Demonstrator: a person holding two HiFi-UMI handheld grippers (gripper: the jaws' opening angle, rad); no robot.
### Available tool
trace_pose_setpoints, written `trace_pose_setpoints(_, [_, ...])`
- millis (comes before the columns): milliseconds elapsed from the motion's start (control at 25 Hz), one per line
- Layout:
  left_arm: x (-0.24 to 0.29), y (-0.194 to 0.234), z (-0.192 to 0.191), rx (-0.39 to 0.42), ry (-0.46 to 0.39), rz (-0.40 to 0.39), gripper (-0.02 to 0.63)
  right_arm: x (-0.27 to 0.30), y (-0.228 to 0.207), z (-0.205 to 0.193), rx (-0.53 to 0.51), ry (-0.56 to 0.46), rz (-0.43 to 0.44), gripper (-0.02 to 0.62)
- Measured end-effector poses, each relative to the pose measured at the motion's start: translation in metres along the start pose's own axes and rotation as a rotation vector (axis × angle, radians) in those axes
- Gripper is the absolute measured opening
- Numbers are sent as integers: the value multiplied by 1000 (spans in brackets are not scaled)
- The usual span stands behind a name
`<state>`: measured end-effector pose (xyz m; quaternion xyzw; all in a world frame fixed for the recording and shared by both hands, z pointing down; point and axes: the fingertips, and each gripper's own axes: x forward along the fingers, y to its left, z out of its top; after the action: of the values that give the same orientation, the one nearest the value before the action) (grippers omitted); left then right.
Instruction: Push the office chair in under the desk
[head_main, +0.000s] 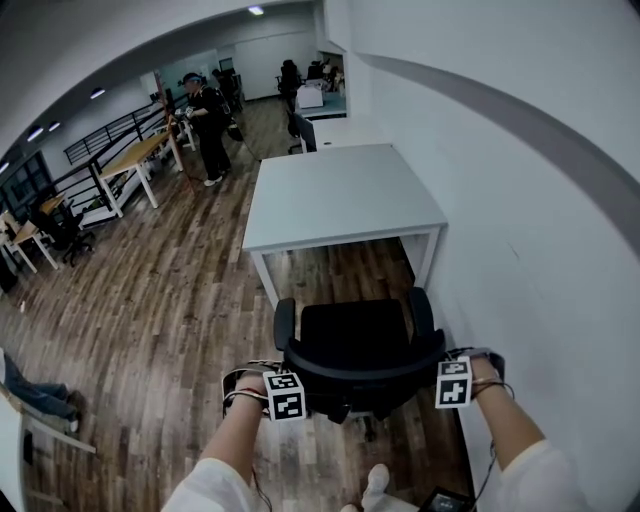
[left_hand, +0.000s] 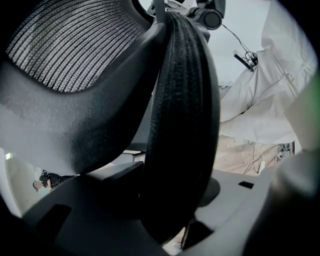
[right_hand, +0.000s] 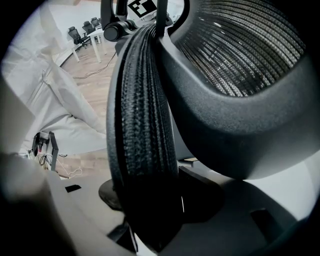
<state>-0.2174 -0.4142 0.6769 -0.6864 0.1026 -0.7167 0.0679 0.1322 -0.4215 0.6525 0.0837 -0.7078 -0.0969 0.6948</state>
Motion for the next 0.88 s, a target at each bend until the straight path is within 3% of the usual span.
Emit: trace_pose_setpoints(880, [19,86,4,-33,0,13,202,23,-92,-1,-27,-11,1,238])
